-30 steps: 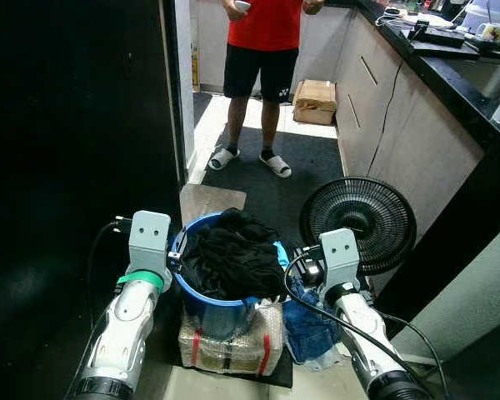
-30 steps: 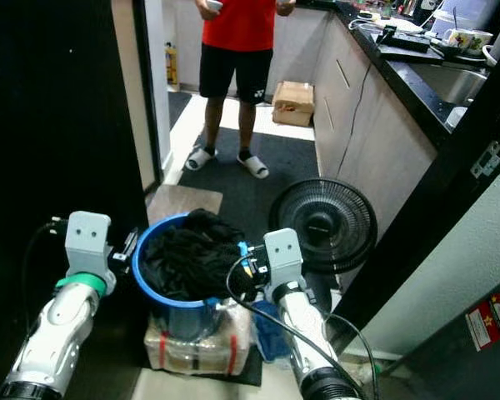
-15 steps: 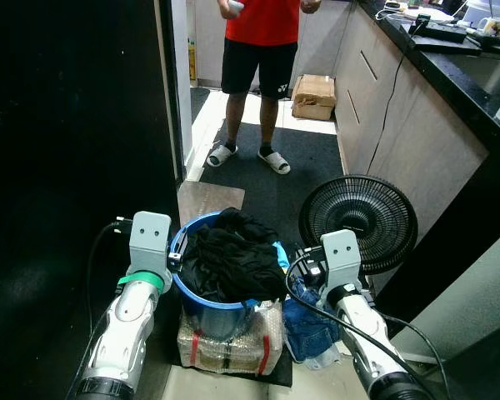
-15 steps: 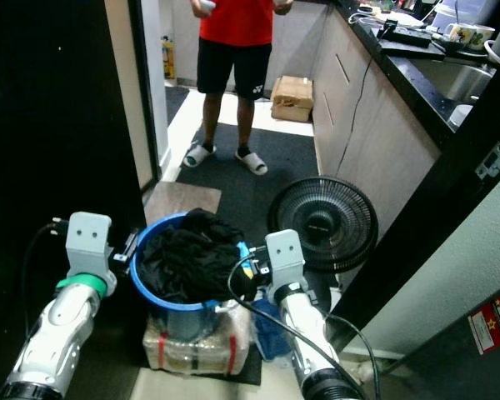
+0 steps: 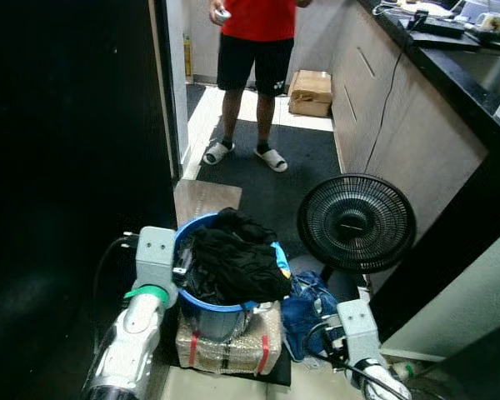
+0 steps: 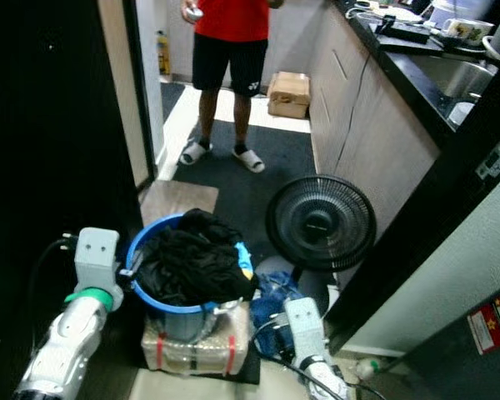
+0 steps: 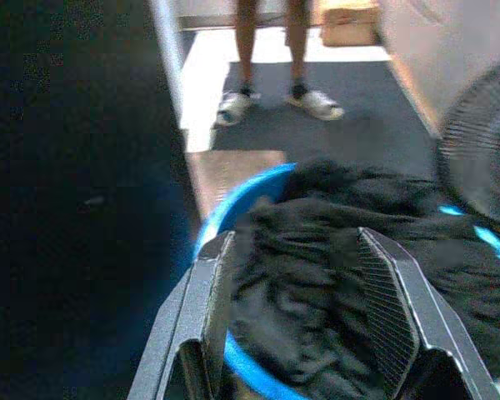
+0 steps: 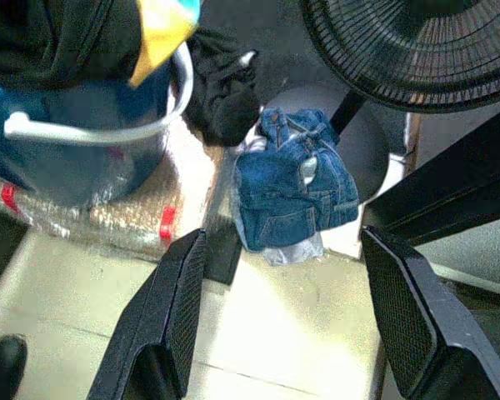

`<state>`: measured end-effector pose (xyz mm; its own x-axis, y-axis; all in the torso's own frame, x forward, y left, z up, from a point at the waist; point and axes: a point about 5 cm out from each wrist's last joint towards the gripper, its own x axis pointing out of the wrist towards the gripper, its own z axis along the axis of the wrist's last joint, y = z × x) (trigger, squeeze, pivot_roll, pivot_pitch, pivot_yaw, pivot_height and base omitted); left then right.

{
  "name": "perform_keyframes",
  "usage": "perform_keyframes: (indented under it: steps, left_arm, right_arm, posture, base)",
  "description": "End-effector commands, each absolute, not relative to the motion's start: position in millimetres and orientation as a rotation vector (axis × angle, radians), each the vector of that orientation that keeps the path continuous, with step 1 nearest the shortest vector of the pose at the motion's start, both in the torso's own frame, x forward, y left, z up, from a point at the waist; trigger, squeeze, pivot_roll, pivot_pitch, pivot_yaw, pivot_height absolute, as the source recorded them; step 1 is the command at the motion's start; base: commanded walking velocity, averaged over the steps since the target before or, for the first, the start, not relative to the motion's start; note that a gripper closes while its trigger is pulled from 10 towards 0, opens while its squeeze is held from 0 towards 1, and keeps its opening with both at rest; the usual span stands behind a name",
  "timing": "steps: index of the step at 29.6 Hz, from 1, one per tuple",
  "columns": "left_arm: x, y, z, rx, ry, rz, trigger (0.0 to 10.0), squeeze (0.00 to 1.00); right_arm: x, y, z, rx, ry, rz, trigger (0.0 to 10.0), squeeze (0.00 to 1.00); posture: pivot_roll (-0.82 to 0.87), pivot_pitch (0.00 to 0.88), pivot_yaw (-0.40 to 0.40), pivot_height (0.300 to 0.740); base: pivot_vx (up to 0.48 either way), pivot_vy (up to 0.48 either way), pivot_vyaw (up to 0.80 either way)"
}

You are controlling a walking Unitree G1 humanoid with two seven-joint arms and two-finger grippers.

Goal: Clothes washing

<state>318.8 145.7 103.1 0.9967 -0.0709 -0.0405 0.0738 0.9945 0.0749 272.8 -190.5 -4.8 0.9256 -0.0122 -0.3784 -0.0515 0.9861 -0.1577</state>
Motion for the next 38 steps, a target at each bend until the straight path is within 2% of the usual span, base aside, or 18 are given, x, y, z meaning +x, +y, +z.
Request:
perform_keyframes:
  steps: [1,5,6,14,16,20,25,38]
  left_arm:
    - [321,141,102,0.08,0.041,-0.097,10.0,0.0]
    - [323,140,103,0.08,0.04,-0.102,10.0,0.0]
    - [325,139,106,0.074,0.026,-0.104,10.0,0.0]
    - [327,140,116,0.061,-0.01,-0.094,10.0,0.0]
    - [327,140,116,0.061,-0.01,-0.094,10.0,0.0]
    - [327,136,129,0.048,-0.055,-0.104,10.0,0.0]
    - [329,132,135,0.041,-0.075,-0.111,10.0,0.0]
    - [330,130,140,0.031,-0.094,-0.123,10.0,0.0]
  right_arm:
    - [286,-197,15,-0.174,0.271,-0.031,10.0,0.0]
    - [293,-197,25,-0.196,0.222,-0.034,10.0,0.0]
    - [306,-194,47,-0.222,0.11,-0.031,10.0,0.0]
    - [326,-177,97,-0.275,-0.144,0.028,10.0,0.0]
    - [326,-177,97,-0.275,-0.144,0.028,10.0,0.0]
    - [336,-167,133,-0.233,-0.277,0.051,10.0,0.0]
    - [340,-164,145,-0.176,-0.307,0.049,10.0,0.0]
    - [334,-159,134,-0.175,-0.272,0.055,10.0,0.0]
  posture:
    - [0.01,0.008,0.004,0.74]
    - [0.01,0.009,0.005,0.74]
    - [0.01,0.012,0.005,0.74]
    - [0.02,0.019,0.001,0.74]
    - [0.02,0.019,0.001,0.74]
    - [0.02,0.023,-0.002,0.74]
    - [0.02,0.025,-0.002,0.74]
    - [0.02,0.026,0.008,0.74]
  base:
    - [0.0,0.0,0.0]
    - [0.0,0.0,0.0]
    - [0.0,0.0,0.0]
    - [0.0,0.0,0.0]
    - [0.0,0.0,0.0]
    - [0.0,0.0,0.0]
    - [0.0,0.0,0.0]
    - [0.0,0.0,0.0]
